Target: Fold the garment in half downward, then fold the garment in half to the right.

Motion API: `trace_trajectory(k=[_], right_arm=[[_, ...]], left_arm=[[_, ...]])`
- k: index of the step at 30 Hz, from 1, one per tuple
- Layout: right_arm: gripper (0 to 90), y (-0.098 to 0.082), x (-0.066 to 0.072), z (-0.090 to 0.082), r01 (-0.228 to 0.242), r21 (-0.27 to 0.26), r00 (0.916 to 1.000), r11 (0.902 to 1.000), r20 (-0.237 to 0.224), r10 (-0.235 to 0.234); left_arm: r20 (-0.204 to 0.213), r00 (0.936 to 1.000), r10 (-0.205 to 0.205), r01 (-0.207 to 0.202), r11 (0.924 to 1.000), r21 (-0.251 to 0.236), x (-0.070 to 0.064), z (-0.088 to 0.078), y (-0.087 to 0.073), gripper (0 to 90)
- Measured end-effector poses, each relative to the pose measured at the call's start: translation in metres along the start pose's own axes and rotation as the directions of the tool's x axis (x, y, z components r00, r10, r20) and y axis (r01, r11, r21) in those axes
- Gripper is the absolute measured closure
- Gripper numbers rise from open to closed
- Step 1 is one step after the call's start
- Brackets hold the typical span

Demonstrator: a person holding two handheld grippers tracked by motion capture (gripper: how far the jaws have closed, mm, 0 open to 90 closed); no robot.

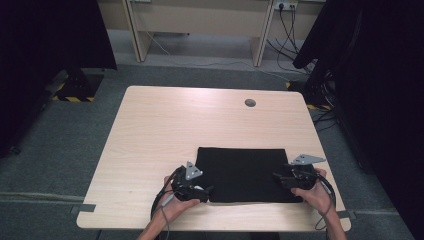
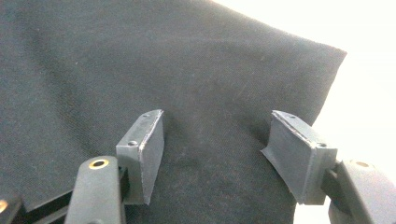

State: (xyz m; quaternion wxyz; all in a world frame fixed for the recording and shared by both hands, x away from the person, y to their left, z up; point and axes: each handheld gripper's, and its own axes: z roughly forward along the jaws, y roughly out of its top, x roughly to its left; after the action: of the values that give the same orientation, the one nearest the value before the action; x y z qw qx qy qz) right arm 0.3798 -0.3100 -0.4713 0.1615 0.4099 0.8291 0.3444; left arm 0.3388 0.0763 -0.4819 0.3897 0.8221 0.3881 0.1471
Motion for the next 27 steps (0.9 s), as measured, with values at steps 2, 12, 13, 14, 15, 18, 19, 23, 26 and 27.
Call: trace_trajectory(k=[2, 12, 13, 14, 15, 18, 19, 23, 26, 27], right_arm=[[37.3, -0.001, -0.001, 0.0, 0.001, -0.011, 1.0, 0.9999, -0.004, -0.001], [30.3, 0.001, 0.006, -0.008, -0.037, -0.044, 0.9993, 0.9983, 0.0, 0.037], [29.5, 0.001, 0.008, -0.01, -0.039, -0.051, 0.9992, 0.998, 0.0, 0.039], [28.8, 0.002, 0.01, -0.012, -0.036, -0.054, 0.9993, 0.9979, 0.003, 0.036], [28.7, 0.002, 0.011, -0.013, -0.031, -0.057, 0.9995, 0.9979, 0.002, 0.031], [28.6, 0.002, 0.015, -0.014, -0.022, -0.059, 0.9997, 0.998, 0.001, 0.022], [28.6, 0.002, 0.016, -0.014, -0.022, -0.056, 0.9998, 0.9982, 0.001, 0.022], [28.5, 0.002, 0.017, -0.014, -0.027, -0.054, 0.9996, 0.9982, 0.005, 0.027], [28.5, 0.001, 0.018, -0.015, -0.024, -0.058, 0.9997, 0.9981, 0.004, 0.024], [28.5, 0.001, 0.019, -0.016, -0.023, -0.057, 0.9997, 0.9981, 0.005, 0.023]], left_arm=[[0.007, 0.9999, -0.007, 0.007, 1.0, -0.001, 0.001, -0.001, 0.0, 14.0], [0.005, 0.9973, -0.074, 0.074, 0.996, -0.05, 0.012, -0.022, -0.011, 12.2], [0.004, 0.9965, -0.084, 0.084, 0.9951, -0.053, 0.012, -0.024, -0.013, 12.1], [0.002, 0.9963, -0.086, 0.086, 0.9948, -0.055, 0.012, -0.025, -0.015, 12.1], [0.001, 0.9962, -0.087, 0.087, 0.9947, -0.054, 0.012, -0.026, -0.016, 12.0], [-0.002, 0.9964, -0.085, 0.084, 0.9954, -0.046, 0.01, -0.031, -0.022, 11.6], [0.002, 0.9962, -0.087, 0.087, 0.9951, -0.046, 0.009, -0.032, -0.024, 11.4], [0.001, 0.9954, -0.096, 0.096, 0.994, -0.052, 0.009, -0.037, -0.027, 10.5], [-0.003, 0.9949, -0.1, 0.1, 0.9937, -0.05, 0.008, -0.038, -0.028, 10.2], [0.0, 0.9946, -0.104, 0.104, 0.9935, -0.048, 0.008, -0.037, -0.029, 10.0]])
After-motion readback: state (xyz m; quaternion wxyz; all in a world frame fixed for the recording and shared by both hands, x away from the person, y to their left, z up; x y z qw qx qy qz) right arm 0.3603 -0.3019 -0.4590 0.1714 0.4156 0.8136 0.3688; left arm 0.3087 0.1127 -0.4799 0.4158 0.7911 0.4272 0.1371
